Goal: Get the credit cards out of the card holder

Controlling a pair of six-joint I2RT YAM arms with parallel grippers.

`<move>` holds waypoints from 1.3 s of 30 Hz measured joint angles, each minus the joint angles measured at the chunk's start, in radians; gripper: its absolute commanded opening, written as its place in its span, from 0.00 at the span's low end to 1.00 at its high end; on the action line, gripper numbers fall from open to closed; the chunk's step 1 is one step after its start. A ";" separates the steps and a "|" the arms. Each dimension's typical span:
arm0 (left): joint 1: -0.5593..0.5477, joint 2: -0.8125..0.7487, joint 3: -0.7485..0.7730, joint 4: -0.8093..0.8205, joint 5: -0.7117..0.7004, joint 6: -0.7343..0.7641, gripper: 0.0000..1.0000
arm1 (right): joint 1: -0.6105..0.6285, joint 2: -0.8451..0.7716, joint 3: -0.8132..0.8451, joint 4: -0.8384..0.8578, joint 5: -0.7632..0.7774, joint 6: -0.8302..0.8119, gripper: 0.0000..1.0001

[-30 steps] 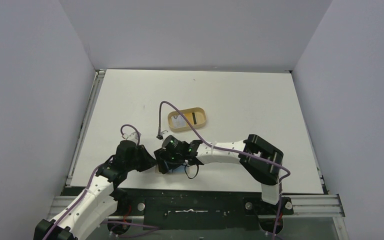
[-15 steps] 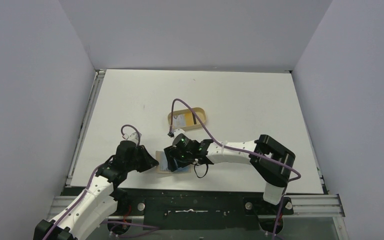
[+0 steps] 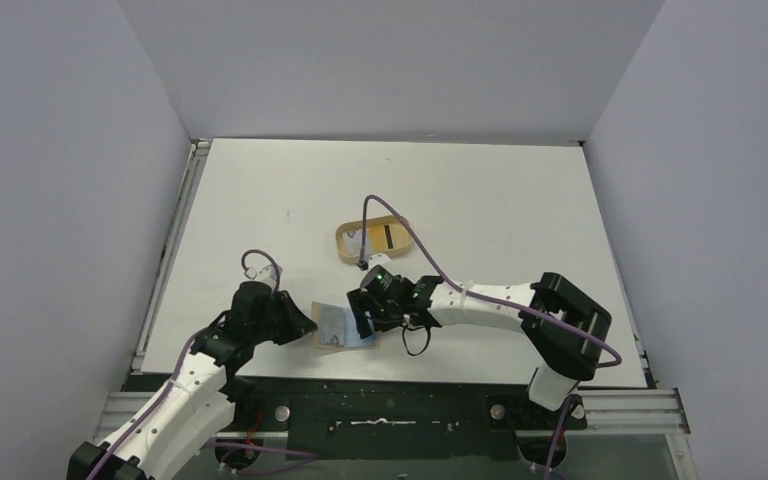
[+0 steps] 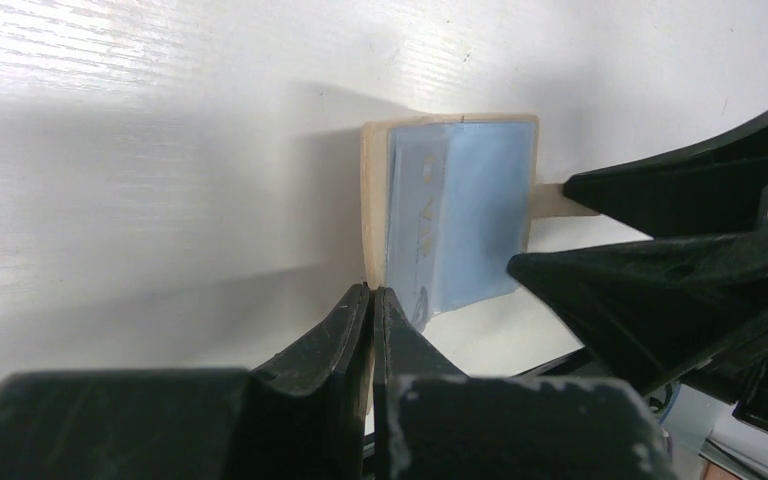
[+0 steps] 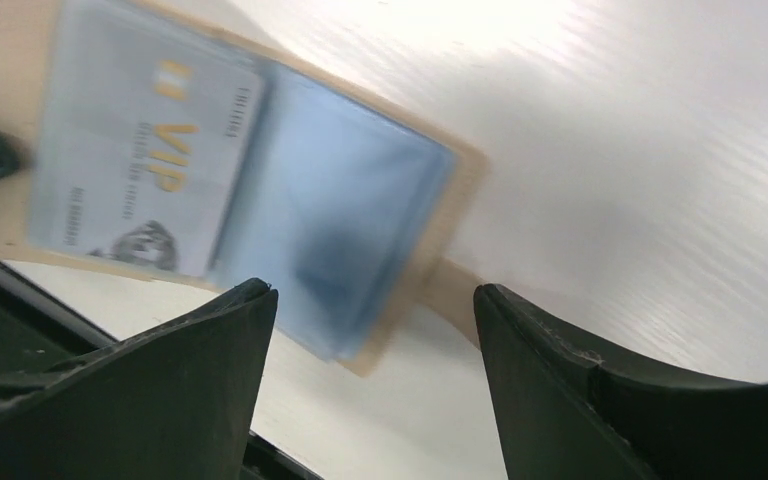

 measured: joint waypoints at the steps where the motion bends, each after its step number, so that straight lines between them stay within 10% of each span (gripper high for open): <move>1: 0.000 -0.002 0.000 0.000 0.000 0.000 0.00 | -0.007 -0.019 -0.011 -0.025 0.019 0.001 0.75; 12: 0.000 0.033 -0.055 0.042 -0.003 -0.001 0.00 | -0.071 -0.224 0.031 -0.054 -0.017 -0.059 0.76; 22: -0.006 0.119 -0.114 0.187 0.006 -0.041 0.00 | -0.071 0.025 0.024 0.299 -0.377 0.095 0.75; 39: -0.008 0.120 -0.122 0.209 -0.001 -0.045 0.00 | -0.057 0.055 -0.063 0.309 -0.397 0.143 0.75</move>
